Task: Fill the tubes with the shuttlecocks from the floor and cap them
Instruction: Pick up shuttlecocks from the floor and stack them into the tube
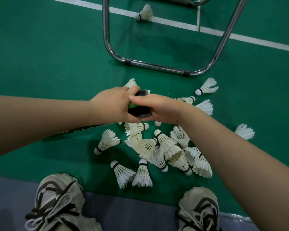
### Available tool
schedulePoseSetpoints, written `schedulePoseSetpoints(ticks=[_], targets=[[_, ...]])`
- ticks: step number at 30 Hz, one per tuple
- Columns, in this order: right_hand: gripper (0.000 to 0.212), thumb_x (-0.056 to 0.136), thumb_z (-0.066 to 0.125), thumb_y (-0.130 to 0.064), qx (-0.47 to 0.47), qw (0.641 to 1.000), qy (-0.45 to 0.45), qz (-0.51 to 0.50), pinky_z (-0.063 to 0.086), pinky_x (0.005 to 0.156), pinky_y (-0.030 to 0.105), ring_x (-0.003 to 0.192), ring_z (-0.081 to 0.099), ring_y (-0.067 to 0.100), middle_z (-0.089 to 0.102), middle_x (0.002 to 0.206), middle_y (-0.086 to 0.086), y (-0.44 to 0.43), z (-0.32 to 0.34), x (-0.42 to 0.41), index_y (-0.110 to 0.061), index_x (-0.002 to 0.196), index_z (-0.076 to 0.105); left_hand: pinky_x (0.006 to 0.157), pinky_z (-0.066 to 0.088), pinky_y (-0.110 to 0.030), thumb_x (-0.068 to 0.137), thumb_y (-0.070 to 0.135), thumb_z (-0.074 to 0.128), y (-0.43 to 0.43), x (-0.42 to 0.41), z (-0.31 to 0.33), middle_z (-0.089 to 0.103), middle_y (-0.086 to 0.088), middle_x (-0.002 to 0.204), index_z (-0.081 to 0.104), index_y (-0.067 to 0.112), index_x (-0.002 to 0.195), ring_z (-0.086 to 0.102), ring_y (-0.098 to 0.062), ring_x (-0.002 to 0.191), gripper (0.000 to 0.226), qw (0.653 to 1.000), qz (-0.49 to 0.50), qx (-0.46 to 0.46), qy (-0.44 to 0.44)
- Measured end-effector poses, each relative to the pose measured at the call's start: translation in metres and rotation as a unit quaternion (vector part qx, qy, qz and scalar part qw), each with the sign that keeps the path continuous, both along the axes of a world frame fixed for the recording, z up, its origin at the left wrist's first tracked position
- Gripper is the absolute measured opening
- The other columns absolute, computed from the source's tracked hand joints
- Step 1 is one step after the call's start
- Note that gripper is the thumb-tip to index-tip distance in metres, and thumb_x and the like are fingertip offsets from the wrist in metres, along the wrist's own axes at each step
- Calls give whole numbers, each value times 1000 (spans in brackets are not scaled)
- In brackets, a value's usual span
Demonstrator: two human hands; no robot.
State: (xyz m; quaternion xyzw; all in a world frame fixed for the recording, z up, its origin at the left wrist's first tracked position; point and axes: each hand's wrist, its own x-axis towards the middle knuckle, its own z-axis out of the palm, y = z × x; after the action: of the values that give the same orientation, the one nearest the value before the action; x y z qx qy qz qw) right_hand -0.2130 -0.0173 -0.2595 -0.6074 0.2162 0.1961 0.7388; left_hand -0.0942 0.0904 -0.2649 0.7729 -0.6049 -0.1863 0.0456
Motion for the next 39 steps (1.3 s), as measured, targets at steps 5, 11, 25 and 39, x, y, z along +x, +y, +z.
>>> schedulePoseSetpoints(ticks=[5, 11, 25, 39], targets=[[35, 94, 45, -47, -111, 988, 12, -104, 46, 94, 33, 105, 61, 16, 66, 109, 2, -22, 8, -13, -19, 111, 58, 69, 47, -32, 65, 59, 70, -15, -3, 7, 57, -3, 108, 34, 22, 129, 54, -21, 87, 82, 1000, -2, 2, -24], [20, 95, 47, -33, -279, 909, 104, -292, 48, 78, 27, 87, 64, 12, 70, 95, -2, -65, -5, -67, -23, 95, 64, 68, 50, -32, 66, 62, 68, -15, -5, 8, 55, -1, 107, 28, 22, 133, 49, -18, 84, 88, 999, -26, 9, -37], [22, 83, 62, -30, -590, 751, 157, 251, 29, 103, 42, 93, 57, 17, 65, 93, -6, -36, -71, -117, -20, 102, 65, 72, 52, -36, 67, 63, 67, -32, -22, 0, 56, -2, 112, 28, 21, 135, 55, -21, 92, 89, 998, -45, 29, -23], [22, 92, 52, -16, -314, 873, -80, -364, 44, 63, 20, 66, 51, 12, 61, 71, -1, -45, 6, -89, -17, 75, 65, 69, 53, -37, 65, 63, 68, -50, -32, 4, 57, -3, 103, 31, 22, 131, 54, -19, 82, 86, 998, -37, 43, -22]])
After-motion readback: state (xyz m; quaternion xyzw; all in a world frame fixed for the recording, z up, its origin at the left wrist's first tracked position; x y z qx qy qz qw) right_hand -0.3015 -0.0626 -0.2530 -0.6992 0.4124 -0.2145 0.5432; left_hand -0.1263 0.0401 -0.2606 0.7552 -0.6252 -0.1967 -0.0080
